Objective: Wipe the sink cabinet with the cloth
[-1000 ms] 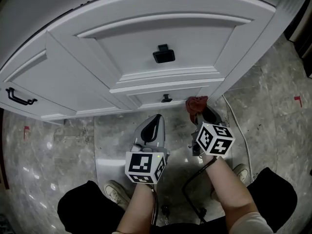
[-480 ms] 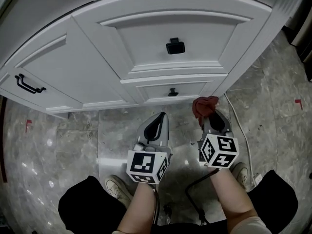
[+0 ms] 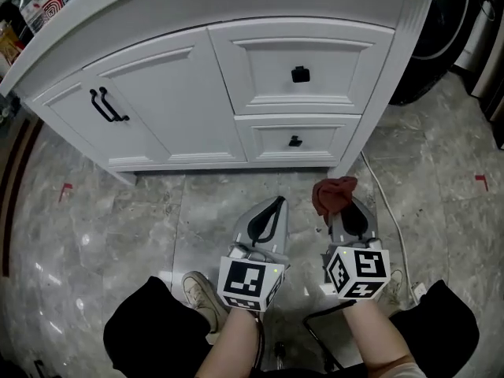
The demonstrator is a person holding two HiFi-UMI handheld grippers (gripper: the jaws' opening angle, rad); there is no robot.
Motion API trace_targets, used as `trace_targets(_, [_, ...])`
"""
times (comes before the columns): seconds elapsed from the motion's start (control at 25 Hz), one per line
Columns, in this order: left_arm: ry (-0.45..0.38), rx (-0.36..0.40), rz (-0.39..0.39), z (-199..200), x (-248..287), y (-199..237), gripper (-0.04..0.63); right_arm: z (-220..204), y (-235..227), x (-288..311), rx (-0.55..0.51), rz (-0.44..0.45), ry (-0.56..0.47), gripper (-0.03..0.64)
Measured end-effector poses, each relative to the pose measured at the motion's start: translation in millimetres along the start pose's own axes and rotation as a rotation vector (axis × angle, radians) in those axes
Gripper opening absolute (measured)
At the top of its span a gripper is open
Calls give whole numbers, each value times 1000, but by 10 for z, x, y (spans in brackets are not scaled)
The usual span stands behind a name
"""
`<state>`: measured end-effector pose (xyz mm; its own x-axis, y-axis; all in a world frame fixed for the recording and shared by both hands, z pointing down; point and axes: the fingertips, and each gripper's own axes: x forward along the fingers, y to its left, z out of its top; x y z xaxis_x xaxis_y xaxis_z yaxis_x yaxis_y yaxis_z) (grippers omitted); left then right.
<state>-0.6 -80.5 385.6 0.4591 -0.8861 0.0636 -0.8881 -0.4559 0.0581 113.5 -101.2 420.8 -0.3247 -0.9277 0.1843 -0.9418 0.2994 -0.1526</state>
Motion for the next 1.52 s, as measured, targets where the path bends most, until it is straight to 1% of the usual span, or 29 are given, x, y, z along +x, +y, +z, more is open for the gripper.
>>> trace_targets(0.08, [-21, 5, 7, 111, -213, -106, 0, 78, 91, -247, -24, -1, -23, 94])
trace_targets(0.2, [-64, -48, 21, 255, -571, -270, 0, 171, 212, -635, -31, 0, -37, 94])
trace_targets(0.32, [-82, -86, 24, 270, -893, -447, 0, 229, 324, -966, -40, 8, -45, 94])
trace_targets(0.56, [-72, -51, 32, 327, -1363, -660, 0, 140, 512, -1513, -15, 23, -61, 94])
trace_targets(0.76, [-89, -13, 52, 454, -1719, -843, 0, 138, 645, -1912, -21, 45, -79, 92])
trace_targets(0.88, [-110, 3, 43, 564, -1830, -977, 0, 185, 686, -2075, -31, 38, -89, 92])
trace_targets(0.96, [-118, 1, 29, 610, -1870, -1068, 0, 233, 718, -2155, -40, 35, -98, 92])
trace_targets(1.12, [-116, -4, 8, 632, -1942, -1203, 0, 299, 790, -2258, -37, 46, -108, 91])
trace_targets(1.52, [-122, -9, 16, 682, -2039, -1195, 0, 284, 885, -2319, -15, 70, -101, 91])
